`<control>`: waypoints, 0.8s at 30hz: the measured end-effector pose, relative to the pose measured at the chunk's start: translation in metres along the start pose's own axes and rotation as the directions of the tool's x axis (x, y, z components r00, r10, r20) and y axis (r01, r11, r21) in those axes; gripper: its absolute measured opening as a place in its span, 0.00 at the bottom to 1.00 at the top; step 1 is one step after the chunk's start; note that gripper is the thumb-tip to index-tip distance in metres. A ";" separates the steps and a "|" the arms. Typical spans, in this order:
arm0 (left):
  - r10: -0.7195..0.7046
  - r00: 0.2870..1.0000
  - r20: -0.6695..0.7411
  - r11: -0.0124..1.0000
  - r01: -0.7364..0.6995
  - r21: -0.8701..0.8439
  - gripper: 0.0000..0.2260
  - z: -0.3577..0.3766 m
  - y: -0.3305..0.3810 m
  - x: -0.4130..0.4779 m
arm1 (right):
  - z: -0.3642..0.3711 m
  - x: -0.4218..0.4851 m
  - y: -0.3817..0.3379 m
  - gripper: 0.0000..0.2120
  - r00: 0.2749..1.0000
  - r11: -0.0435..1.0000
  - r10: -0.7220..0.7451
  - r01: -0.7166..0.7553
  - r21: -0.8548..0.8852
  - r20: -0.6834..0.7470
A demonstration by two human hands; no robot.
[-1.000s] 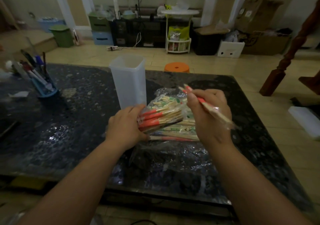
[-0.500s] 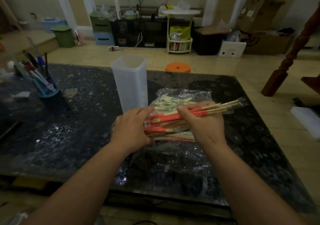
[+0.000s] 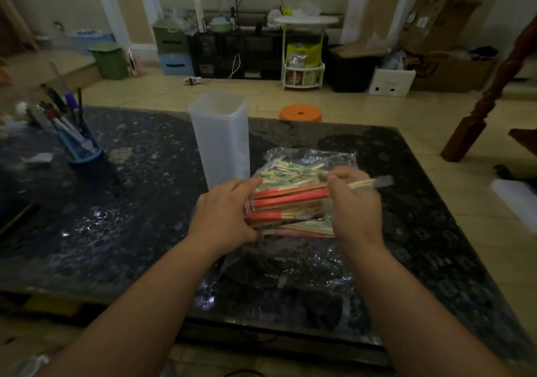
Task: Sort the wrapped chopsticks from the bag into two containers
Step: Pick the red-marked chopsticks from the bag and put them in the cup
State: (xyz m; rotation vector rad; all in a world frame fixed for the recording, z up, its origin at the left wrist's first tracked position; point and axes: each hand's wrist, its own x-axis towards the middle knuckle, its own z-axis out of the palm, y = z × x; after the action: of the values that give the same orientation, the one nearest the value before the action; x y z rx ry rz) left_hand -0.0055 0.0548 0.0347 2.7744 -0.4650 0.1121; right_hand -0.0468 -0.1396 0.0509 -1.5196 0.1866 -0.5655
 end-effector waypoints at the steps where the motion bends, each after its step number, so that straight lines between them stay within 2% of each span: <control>1: -0.001 1.000 0.005 1.000 0.001 0.006 0.48 0.001 0.000 0.000 | 0.001 -0.001 -0.001 0.12 1.000 1.000 0.013 -0.013 -0.026 0.016; 3: -0.006 1.000 0.016 1.000 0.006 0.015 0.48 0.002 -0.001 0.000 | 0.003 -0.002 0.001 0.09 0.987 0.993 0.118 -0.120 0.013 0.110; 4: -0.010 1.000 0.019 1.000 0.010 0.015 0.48 0.003 -0.001 0.000 | 0.002 -0.002 0.003 0.12 0.979 0.988 0.150 -0.154 0.015 0.141; 6: -0.016 1.000 0.016 1.000 0.016 0.006 0.48 0.003 -0.002 0.000 | 0.001 -0.002 0.004 0.17 0.982 0.987 0.151 -0.156 0.033 0.110; 7: -0.019 1.000 0.011 1.000 0.019 0.001 0.48 0.002 -0.002 0.001 | 0.001 -0.002 0.001 0.15 0.988 0.986 0.141 -0.146 0.078 0.066; 9: -0.024 1.000 0.004 1.000 0.024 0.002 0.48 0.002 -0.002 0.001 | 0.001 -0.002 -0.003 0.03 0.988 0.973 0.155 -0.150 0.173 -0.016; 12: -0.023 1.000 0.002 1.000 0.022 0.014 0.47 0.000 -0.001 0.001 | 0.001 -0.001 0.000 0.07 0.991 0.997 0.074 -0.075 -0.006 -0.115; 16: -0.010 1.000 0.009 0.999 0.009 0.050 0.47 0.001 -0.001 0.000 | 0.001 -0.002 0.008 0.12 0.999 0.957 -0.027 0.015 -0.290 -0.036; 19: -0.020 1.000 0.017 0.999 0.019 0.038 0.47 0.000 -0.001 0.000 | 0.001 -0.004 0.006 0.09 0.997 0.936 -0.079 0.076 -0.344 0.004; 22: -0.011 1.000 0.014 0.999 0.011 0.030 0.47 -0.001 0.000 0.001 | 0.003 -0.007 0.005 0.18 0.990 0.933 -0.072 0.111 -0.343 0.125; 24: -0.005 1.000 0.012 1.000 0.005 0.029 0.47 -0.001 0.000 0.001 | 0.004 -0.007 0.006 0.19 0.976 0.907 -0.032 0.118 -0.404 0.213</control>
State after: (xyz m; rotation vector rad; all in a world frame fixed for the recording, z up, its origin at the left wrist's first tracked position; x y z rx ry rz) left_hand -0.0049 0.0551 0.0354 2.8062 -0.4628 0.1020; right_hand -0.0495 -0.1333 0.0433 -1.9967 0.0929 -0.4442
